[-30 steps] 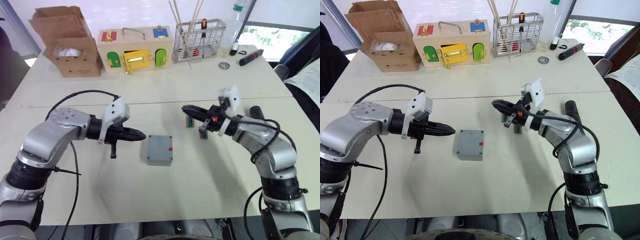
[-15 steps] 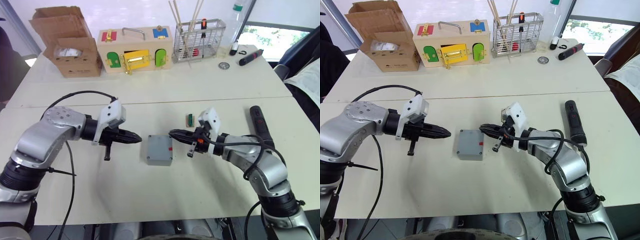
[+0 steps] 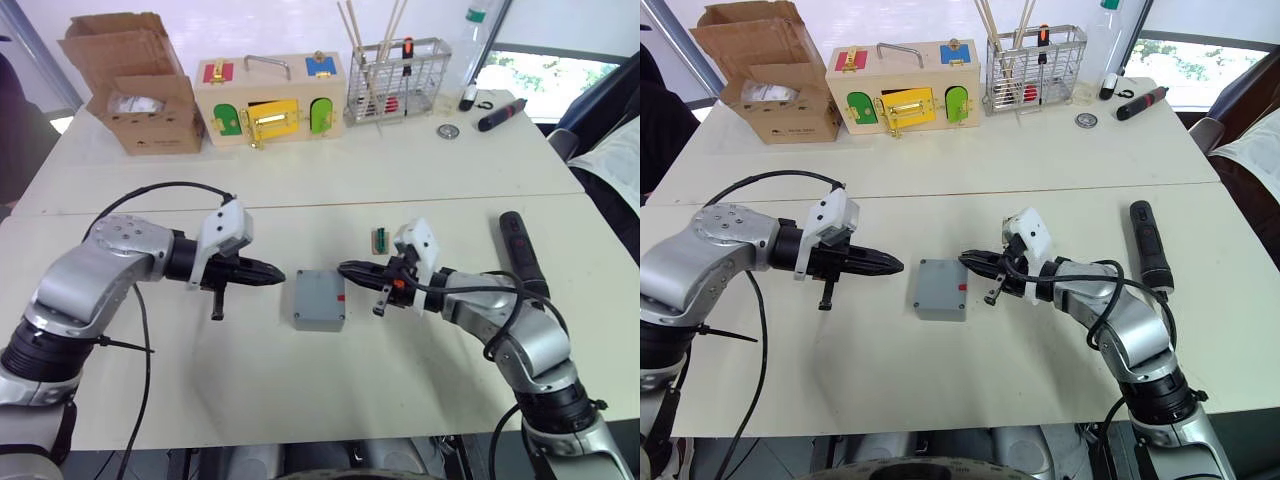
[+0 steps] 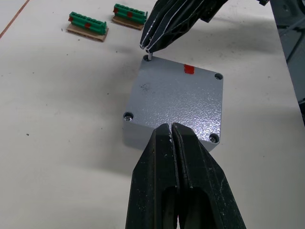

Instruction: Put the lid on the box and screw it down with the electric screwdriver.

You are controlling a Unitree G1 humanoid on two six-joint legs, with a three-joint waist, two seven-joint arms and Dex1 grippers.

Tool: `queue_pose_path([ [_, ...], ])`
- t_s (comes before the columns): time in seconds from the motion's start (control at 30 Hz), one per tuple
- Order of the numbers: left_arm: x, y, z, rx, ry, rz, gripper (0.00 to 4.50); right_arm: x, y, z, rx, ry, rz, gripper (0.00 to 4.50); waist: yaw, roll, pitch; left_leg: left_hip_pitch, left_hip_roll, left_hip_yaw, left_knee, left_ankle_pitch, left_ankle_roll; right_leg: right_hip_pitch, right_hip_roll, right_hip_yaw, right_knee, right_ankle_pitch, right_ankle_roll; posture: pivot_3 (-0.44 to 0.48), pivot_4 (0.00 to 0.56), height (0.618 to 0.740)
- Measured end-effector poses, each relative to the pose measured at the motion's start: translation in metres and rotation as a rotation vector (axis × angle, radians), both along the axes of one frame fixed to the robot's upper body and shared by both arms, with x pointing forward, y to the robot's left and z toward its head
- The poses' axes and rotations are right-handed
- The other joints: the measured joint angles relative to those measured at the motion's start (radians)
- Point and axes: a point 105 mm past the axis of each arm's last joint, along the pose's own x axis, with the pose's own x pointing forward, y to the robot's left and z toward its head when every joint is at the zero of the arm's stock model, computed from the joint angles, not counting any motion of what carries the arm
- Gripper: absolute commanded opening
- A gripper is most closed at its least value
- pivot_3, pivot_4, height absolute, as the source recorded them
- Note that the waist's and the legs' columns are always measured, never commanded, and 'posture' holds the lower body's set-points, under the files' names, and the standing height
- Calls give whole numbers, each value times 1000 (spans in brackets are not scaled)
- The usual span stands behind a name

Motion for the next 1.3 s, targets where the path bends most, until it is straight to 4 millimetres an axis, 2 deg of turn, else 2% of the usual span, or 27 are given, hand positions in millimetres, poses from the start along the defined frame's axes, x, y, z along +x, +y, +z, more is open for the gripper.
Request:
queue_pose_path([
  [0.57,1,-1,0,-6,-2,9,0,3,3,-8,-16,0,-5,54,0,0,0,0,0,0,0,0,0,0,0,0,0,0,0,0,150,740],
  [0.67,3,-1,0,-8,-11,20,0,5,3,-8,-38,-13,-10,862,0,0,0,0,0,0,0,0,0,0,0,0,0,0,0,0,150,740],
  [0.83,4,-1,-1,-8,-15,29,0,4,2,-9,-50,-2,-4,3248,0,0,0,0,0,0,0,0,0,0,0,0,0,0,0,0,150,740],
  [0.9,4,-1,-1,-8,-14,29,0,3,2,-8,-45,3,-4,3835,0,0,0,0,0,0,0,0,0,0,0,0,0,0,0,0,150,740],
  [1.07,5,-1,-1,-10,-9,30,0,0,3,4,-10,-27,8,3835,0,0,0,0,0,0,0,0,0,0,0,0,0,0,0,0,150,740],
  [1.17,8,2,0,-31,9,46,0,3,-1,33,53,-71,0,3835,0,0,0,0,0,0,0,0,0,0,0,0,0,0,0,0,150,740],
  [1.27,9,-4,11,-70,5,26,0,7,-14,62,121,-85,-37,3835,5,0,0,0,0,0,0,0,0,0,0,0,0,0,0,0,150,740],
  [1.3,8,-5,15,-81,4,18,0,7,-21,69,139,-81,-56,4293,6,0,0,0,0,0,0,0,0,0,-1,0,0,0,0,0,150,740],
])
